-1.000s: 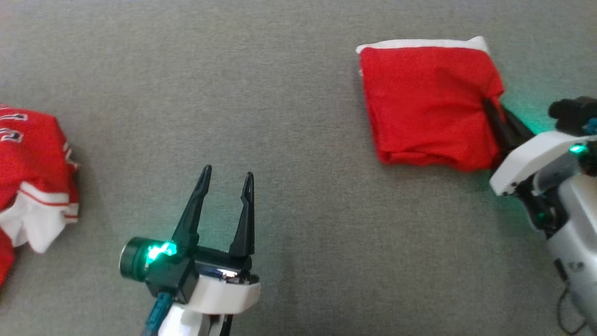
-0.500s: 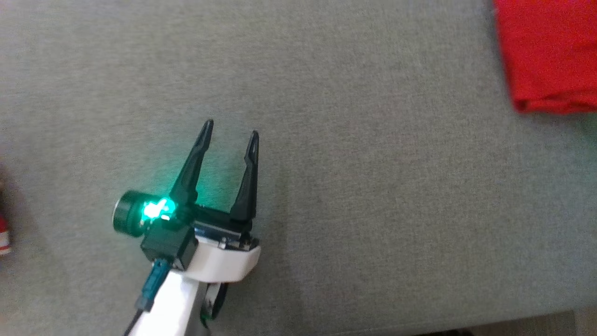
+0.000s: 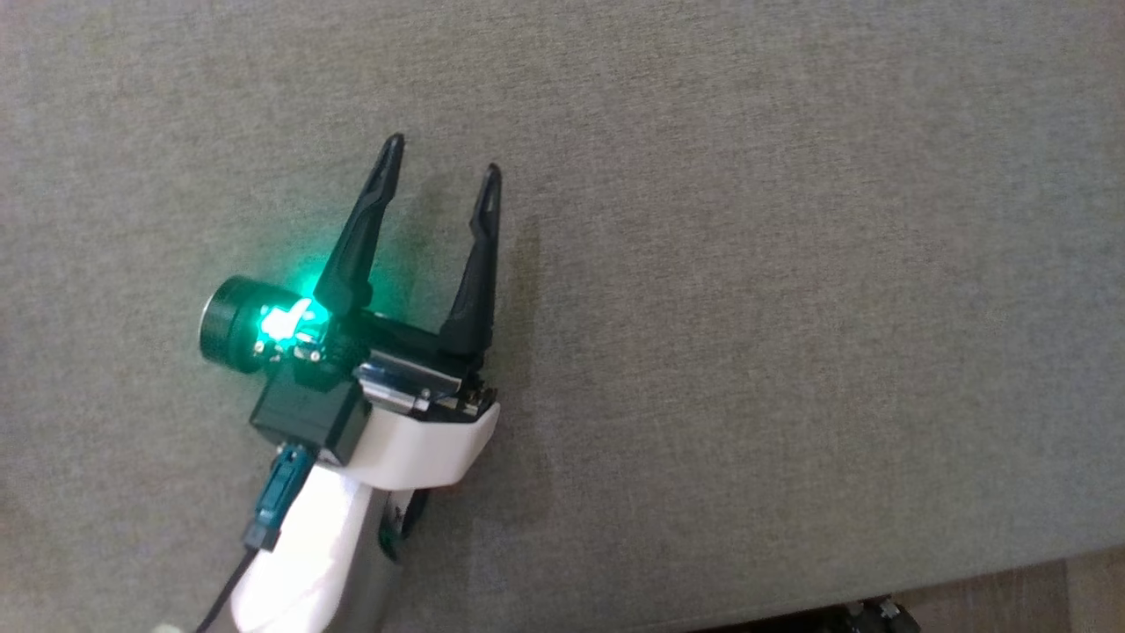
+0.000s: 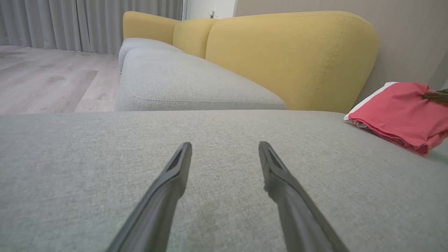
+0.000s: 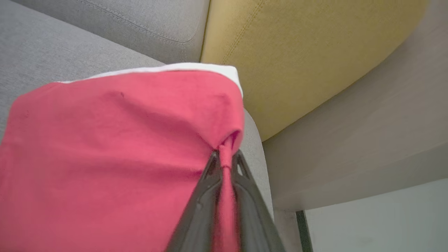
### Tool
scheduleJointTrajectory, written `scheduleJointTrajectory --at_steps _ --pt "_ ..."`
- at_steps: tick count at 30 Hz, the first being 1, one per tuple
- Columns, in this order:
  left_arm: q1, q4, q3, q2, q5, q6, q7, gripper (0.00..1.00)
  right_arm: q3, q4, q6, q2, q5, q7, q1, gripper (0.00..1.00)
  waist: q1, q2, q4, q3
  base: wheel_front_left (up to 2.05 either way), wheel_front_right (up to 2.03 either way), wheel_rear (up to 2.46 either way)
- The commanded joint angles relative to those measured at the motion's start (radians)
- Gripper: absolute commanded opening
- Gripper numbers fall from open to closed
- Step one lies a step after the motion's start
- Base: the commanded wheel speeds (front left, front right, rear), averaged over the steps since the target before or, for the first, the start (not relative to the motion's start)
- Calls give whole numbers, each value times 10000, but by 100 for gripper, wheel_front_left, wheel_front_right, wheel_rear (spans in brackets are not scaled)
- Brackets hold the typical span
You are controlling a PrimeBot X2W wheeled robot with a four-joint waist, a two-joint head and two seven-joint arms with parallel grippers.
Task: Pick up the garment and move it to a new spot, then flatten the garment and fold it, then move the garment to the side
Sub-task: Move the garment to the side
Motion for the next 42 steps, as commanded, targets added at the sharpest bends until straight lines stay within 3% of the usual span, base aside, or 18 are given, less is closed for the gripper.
scheduleJointTrajectory --at_steps 1,2,7,12,18,26,30,36,42 --pt "-122 170 241 1 52 -37 37 100 -224 -118 -7 -615 -216 -110 156 89 0 0 63 53 0 0 0" --pt "-170 192 218 1 16 -40 37 100 -399 -70 -7 -569 -404 -139 161 100 0 0 107 63 0 0 0" --pt "-231 254 182 1 -226 91 37 100 -1293 -54 -7 144 -1368 -182 480 100 0 0 469 -238 0 0 0" --pt "79 285 280 1 -393 288 37 100 -1543 -680 -7 1603 -1720 -202 1045 100 0 0 695 -911 0 0 0" --pt "703 348 599 1 -545 537 37 100 -475 -1348 -7 3836 -1639 -840 1906 100 0 0 780 -2044 0 0 0" --pt "1699 657 1014 1 -659 631 37 100 1198 -433 -7 6078 -1238 -2748 2944 100 0 0 1006 -3777 0 0 0" --pt "2383 546 1252 1 -978 875 37 100 1444 -511 -7 6927 -1197 -2953 3643 100 0 0 1070 -4646 0 0 0" --pt "3376 585 1754 1 -1202 1060 37 100 447 -2090 -7 7943 -1831 -2962 5022 100 0 0 1191 -5839 0 0 0" --pt "3971 704 2002 1 -1171 893 37 100 -249 -2856 -7 8312 -2601 -2964 6224 100 0 0 1360 -6679 0 0 0"
